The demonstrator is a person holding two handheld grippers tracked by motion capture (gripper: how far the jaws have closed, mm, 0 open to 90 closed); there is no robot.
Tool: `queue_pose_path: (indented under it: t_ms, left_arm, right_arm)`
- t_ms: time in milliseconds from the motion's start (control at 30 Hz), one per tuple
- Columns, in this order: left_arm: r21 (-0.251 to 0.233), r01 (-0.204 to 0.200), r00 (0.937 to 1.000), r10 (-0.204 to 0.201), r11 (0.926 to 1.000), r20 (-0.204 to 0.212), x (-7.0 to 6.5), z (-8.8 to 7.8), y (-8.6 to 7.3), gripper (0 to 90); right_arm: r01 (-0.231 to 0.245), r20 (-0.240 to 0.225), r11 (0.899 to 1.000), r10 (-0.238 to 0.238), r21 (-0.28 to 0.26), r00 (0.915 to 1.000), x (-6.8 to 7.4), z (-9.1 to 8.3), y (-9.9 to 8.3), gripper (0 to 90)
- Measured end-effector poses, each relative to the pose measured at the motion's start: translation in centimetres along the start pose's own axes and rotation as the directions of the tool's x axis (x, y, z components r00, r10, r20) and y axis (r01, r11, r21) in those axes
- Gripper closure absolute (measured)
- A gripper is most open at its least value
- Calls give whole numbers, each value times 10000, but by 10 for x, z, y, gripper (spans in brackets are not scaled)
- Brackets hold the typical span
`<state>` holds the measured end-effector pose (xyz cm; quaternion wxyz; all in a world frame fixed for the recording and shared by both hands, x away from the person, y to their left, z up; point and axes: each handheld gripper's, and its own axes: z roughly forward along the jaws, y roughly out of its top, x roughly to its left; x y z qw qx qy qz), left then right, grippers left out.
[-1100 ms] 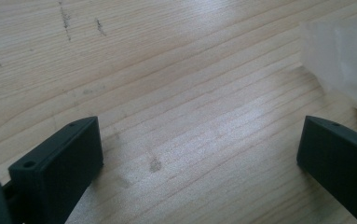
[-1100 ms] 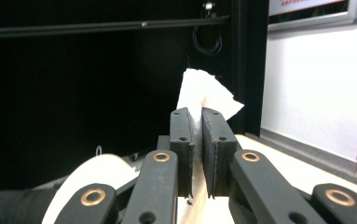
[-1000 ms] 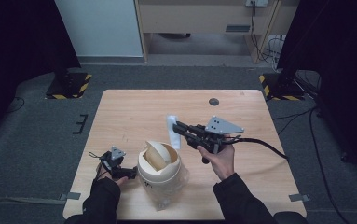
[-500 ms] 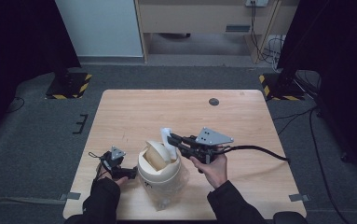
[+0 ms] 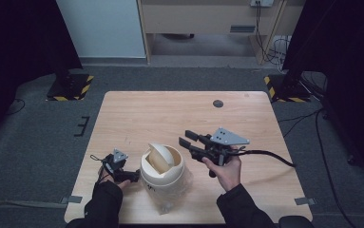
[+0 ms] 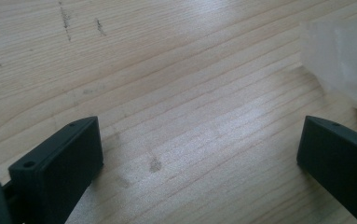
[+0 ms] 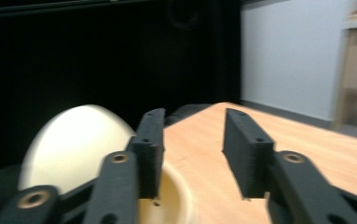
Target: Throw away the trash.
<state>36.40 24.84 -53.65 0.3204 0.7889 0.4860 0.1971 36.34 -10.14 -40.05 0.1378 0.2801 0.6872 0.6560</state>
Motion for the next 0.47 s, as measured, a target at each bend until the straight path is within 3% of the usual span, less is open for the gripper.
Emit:
queue_pose_path:
  t_ms: [100,233,333,467]
  left_arm:
    - [3,-3,10000,3,10000,0,0,0,0,0]
    - [4,-2,10000,2,10000,1,0,0,0,0]
    - [1,0,10000,0,10000,1,0,0,0,0]
    - [-2,-1,10000,1,10000,0,0,0,0,0]
  right_arm:
    - [92,934,9999,-104,140,9956,-15,-6,3,449]
    - [227,1804,9948,-404,992,9828,-37,-13,-7,323]
    - [112,2236,9810,-553,1937,9731,-54,-23,-22,292]
    - [-357,2678,9639,-376,2637,9627,-74,-38,-44,276]
